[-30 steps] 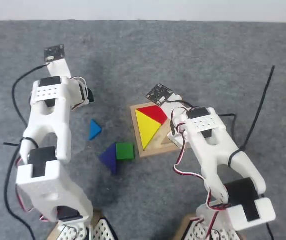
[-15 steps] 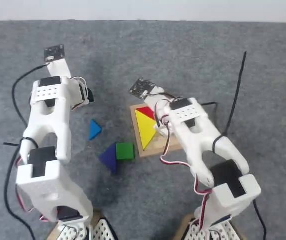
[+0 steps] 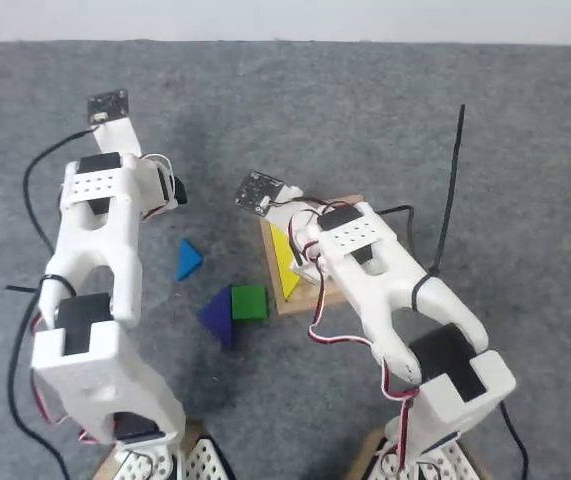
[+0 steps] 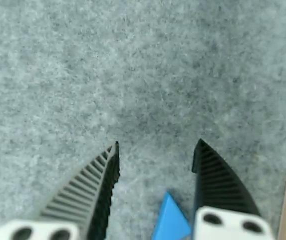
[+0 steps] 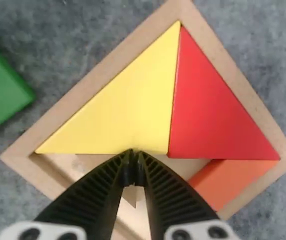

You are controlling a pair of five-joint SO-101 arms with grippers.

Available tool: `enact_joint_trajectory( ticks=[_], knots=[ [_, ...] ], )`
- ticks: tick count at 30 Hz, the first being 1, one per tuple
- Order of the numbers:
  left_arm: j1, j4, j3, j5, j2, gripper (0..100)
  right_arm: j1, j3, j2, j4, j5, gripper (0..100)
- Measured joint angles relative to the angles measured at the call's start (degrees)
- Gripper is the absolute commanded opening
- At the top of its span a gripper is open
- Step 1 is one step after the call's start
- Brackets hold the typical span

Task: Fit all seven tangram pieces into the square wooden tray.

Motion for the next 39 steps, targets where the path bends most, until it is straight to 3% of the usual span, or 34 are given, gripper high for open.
enact_joint_trajectory(
  ticks=[10, 17, 39],
  knots=[
    [0.00, 0.00, 0.00, 0.00, 0.53, 24, 2.11, 14.77, -14.86, 0.00, -0.09, 2.3],
    [0.00, 0.00, 0.00, 0.00, 0.53, 24, 1.76, 18.37, -16.35, -2.99, 0.00, 2.3],
    [0.00, 0.00, 0.00, 0.00, 0.53, 24, 6.24, 0.53, 1.41, -4.22, 1.05, 2.2]
  ],
)
